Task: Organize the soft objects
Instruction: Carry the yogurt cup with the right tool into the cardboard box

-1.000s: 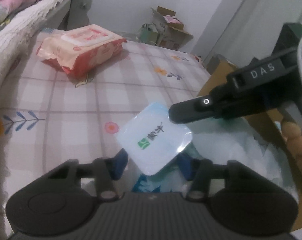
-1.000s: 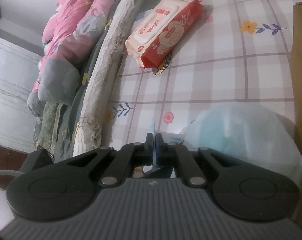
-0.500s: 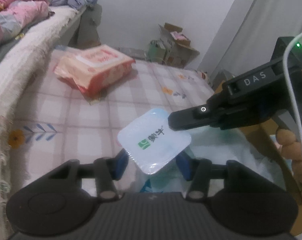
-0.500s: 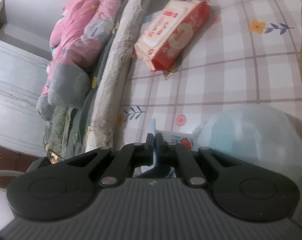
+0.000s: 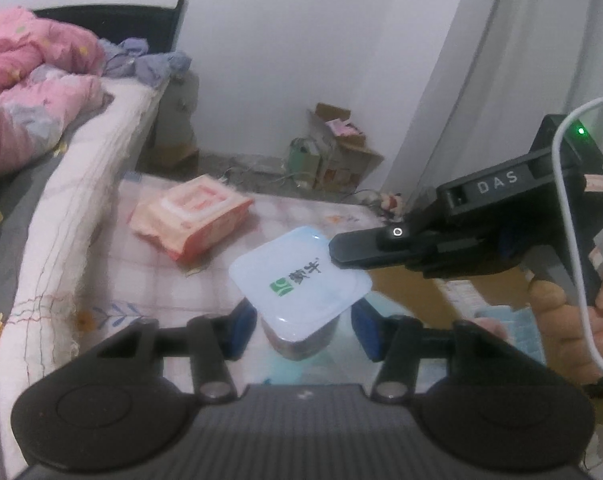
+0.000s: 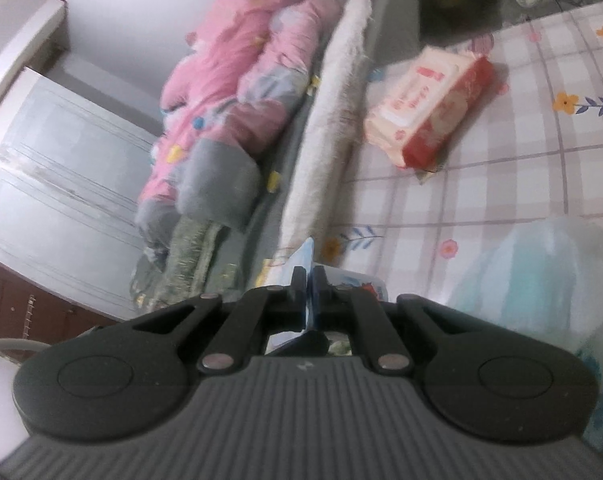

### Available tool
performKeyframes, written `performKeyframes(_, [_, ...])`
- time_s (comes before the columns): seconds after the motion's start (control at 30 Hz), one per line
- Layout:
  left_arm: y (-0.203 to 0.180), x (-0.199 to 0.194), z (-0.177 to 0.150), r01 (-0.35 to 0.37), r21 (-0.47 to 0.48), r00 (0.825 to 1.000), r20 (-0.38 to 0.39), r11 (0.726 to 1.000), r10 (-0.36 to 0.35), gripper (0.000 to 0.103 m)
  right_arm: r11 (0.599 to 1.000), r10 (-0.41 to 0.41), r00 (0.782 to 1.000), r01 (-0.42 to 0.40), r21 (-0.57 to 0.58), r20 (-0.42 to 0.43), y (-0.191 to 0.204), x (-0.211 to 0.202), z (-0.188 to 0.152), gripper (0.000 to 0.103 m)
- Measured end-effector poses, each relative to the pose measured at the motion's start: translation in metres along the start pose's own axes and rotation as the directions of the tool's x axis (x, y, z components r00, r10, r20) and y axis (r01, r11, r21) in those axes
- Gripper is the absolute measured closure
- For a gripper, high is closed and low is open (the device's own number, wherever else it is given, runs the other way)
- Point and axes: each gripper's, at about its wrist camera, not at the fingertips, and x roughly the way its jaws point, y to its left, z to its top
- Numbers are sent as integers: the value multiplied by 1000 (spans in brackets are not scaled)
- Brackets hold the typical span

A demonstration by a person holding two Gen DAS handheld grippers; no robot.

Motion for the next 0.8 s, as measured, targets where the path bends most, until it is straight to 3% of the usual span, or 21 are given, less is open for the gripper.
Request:
performKeyframes(0.23, [-64,-22,0,101,79,995,5,992,-102,49,1000,7,993,-10,26,115,6,-88,-40,101])
performKeyframes(0.37, [-108,-16,-7,193,115,981,-37,974,-190,49,998,-25,980,13,62,197,-6,-152,-73,100])
performKeyframes(0.6, [-184,21,-39,330,155,936,-182,931,-301,49,977,-132,948,74,202,289,-61,-243,-140,98])
performKeyframes(0.8, [-214,68,-67,374,126,886,-341,919,-314,51,941,-185,940,86,326,286,-123,-267,-177,98])
